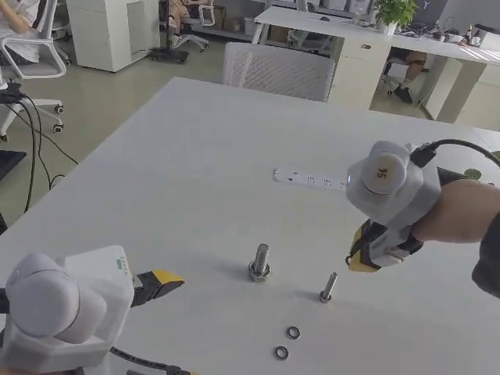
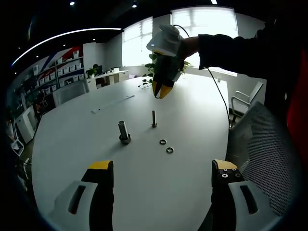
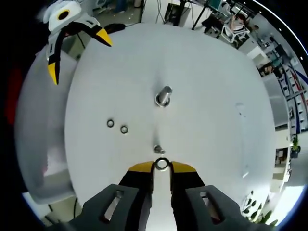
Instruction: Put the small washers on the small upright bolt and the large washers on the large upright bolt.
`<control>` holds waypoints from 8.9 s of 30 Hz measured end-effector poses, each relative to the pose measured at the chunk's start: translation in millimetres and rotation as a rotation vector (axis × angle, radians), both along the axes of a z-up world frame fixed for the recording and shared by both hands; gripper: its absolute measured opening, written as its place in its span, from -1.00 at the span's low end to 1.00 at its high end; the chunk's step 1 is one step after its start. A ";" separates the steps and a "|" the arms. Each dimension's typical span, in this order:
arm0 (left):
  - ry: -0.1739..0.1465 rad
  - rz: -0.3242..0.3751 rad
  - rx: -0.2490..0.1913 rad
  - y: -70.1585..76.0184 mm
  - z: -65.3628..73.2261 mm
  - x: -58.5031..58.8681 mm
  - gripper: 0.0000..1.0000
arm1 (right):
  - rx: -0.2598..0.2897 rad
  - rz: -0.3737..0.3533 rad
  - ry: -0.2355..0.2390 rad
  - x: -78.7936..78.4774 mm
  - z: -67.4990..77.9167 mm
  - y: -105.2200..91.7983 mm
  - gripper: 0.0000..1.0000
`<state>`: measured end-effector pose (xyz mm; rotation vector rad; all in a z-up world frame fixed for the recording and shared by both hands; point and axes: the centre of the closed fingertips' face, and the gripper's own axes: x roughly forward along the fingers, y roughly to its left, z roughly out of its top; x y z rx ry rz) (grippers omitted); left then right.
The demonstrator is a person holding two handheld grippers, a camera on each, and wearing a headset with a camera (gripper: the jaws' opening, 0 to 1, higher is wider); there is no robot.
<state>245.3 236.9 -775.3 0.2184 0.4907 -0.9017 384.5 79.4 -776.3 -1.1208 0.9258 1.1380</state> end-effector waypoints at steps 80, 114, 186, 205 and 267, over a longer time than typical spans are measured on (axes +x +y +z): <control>0.038 0.037 0.013 12.5 -9.0 -1.4 0.65 | -0.066 0.001 0.168 6.6 -93.2 7.6 -0.72; 0.027 0.025 0.015 10.0 -6.0 -0.1 0.65 | -0.021 -0.061 0.148 4.0 -77.7 -3.5 -0.25; -0.002 -0.013 0.013 -1.6 3.9 -4.8 0.65 | 0.044 0.040 0.161 -66.1 -75.8 43.1 -0.40; 0.002 0.006 0.007 4.5 1.8 -7.0 0.64 | 0.010 0.084 0.182 -67.0 -95.5 52.7 -0.54; 0.002 -0.004 0.004 2.1 1.1 -2.1 0.63 | -0.023 0.077 0.156 -68.2 -87.3 25.2 -0.73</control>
